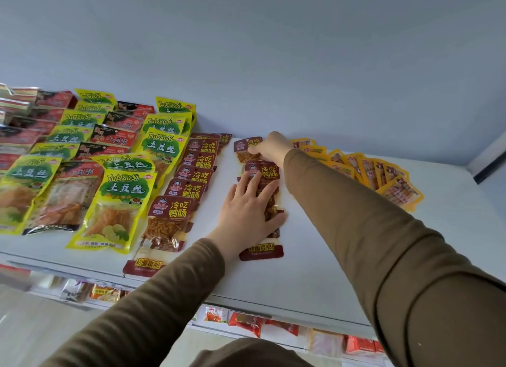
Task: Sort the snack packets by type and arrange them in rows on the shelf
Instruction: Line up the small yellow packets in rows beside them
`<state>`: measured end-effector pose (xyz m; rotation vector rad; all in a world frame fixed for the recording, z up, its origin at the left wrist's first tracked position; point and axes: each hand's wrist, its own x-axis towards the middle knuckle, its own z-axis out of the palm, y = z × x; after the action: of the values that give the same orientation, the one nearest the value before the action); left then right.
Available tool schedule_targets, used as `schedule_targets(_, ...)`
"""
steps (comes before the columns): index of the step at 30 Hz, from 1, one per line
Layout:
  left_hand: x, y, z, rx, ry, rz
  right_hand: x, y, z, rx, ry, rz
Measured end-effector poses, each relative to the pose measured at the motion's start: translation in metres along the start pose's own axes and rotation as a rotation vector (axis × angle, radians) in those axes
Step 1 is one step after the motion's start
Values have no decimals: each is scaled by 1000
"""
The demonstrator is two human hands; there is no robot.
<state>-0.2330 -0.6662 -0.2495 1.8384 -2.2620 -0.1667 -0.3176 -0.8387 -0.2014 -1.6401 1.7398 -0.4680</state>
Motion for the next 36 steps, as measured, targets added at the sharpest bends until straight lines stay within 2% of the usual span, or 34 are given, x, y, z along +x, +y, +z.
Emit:
schedule_targets(7, 8, -25, -13, 106, -9, -23, 8, 0, 5, 459, 11, 71)
schedule_targets(13, 1, -36, -21, 64, -38, -10, 10, 4, 14, 450, 101, 28)
schedule_targets(18, -13, -31, -14, 31, 9, -23, -9, 19, 2, 16, 277, -216)
schedule_targets(22, -16, -29, -11, 22, 28, -24, -28, 24, 5, -190, 90, -183)
schedule_targets(26, -17, -29, -10, 24, 43, -19, -37, 21, 11, -9, 36, -107)
schedule_targets(30, -17, -27, -10, 40, 49, -15, -39, 25, 19, 180, 73, -92)
schedule_targets(36, -20, -28, -12, 76, 103, -11, -39, 25, 31, 303, 214, -269)
